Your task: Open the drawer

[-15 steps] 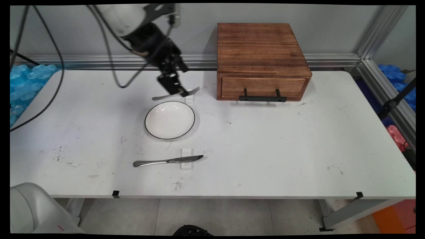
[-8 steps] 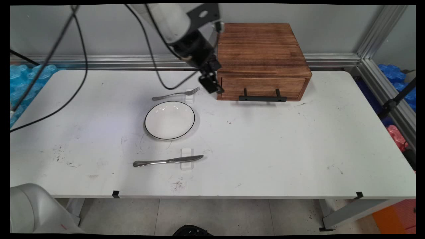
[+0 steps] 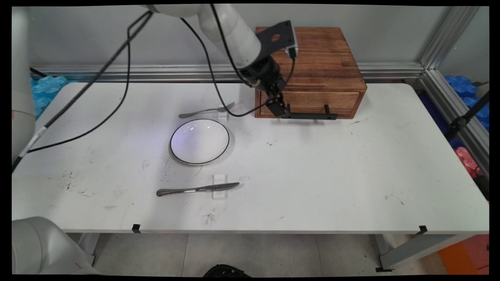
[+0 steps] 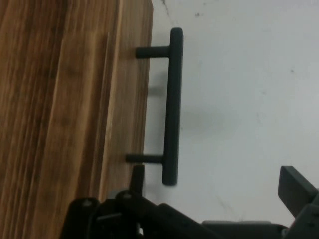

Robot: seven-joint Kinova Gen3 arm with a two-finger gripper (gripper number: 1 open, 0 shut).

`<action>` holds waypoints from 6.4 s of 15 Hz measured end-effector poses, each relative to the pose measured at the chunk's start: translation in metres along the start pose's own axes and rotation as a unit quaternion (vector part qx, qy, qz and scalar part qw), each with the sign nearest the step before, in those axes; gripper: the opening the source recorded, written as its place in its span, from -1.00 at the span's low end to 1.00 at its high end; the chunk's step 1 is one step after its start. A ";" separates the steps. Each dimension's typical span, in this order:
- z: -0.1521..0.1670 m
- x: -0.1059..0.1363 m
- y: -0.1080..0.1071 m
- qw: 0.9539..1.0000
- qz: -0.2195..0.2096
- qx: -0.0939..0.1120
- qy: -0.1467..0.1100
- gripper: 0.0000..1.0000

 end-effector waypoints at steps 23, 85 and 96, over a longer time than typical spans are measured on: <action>0.124 0.028 0.001 0.999 0.020 -0.018 -0.033 1.00; 0.089 0.045 0.156 0.991 -0.026 -0.107 -0.071 1.00; 0.074 0.047 0.195 0.988 -0.024 -0.132 -0.073 1.00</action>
